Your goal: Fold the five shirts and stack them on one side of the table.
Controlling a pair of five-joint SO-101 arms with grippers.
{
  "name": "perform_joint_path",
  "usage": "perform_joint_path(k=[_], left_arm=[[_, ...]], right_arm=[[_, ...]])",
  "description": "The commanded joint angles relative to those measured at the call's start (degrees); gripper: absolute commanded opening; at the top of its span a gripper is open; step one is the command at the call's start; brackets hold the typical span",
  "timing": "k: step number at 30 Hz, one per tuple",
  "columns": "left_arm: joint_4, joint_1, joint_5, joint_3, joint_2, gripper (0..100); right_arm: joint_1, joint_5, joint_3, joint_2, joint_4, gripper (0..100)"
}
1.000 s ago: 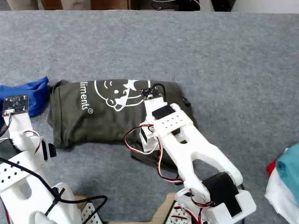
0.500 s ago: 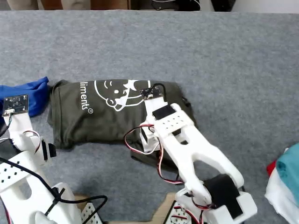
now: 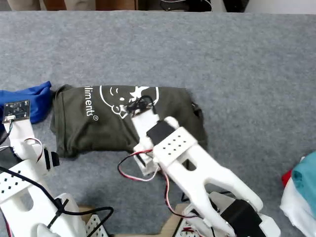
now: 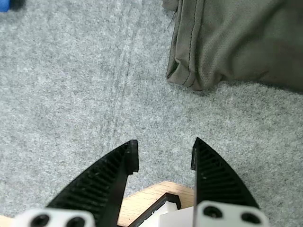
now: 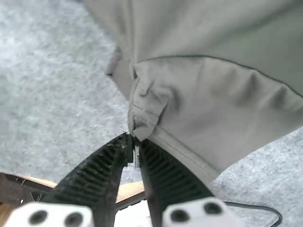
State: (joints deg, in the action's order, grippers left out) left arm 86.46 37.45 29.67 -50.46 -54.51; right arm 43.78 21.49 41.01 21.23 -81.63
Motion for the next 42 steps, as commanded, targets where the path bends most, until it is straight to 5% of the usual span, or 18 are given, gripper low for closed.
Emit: perform_joint_path(k=[1, 4, 12, 20, 25, 32, 42], left_arm=[[0.4, -0.6, 0.5, 0.4, -0.8, 19], [0.4, -0.6, 0.5, 0.4, -0.8, 19], [0.4, -0.6, 0.4, 0.4, -0.8, 19], [0.4, -0.6, 0.4, 0.4, -0.8, 19], [0.4, -0.6, 0.4, 0.4, -0.8, 19], [0.4, -0.6, 0.4, 0.4, -0.8, 19], [0.4, -0.6, 0.4, 0.4, -0.8, 19]], right_arm=[[1.9, -3.4, 0.5, 2.2, 2.1, 0.9], [1.9, -6.3, 3.2, 2.2, 3.7, 3.1], [1.3, -17.7, 3.1, 2.7, -2.5, 33.4], [1.4, -30.5, 5.1, 2.5, -2.4, 33.4], [1.4, -41.1, 13.2, 2.2, 6.4, 33.4], [1.0, -42.9, 22.6, 2.2, 23.0, 33.0], [-8.7, -42.7, 29.2, 2.2, 36.5, 3.4]])
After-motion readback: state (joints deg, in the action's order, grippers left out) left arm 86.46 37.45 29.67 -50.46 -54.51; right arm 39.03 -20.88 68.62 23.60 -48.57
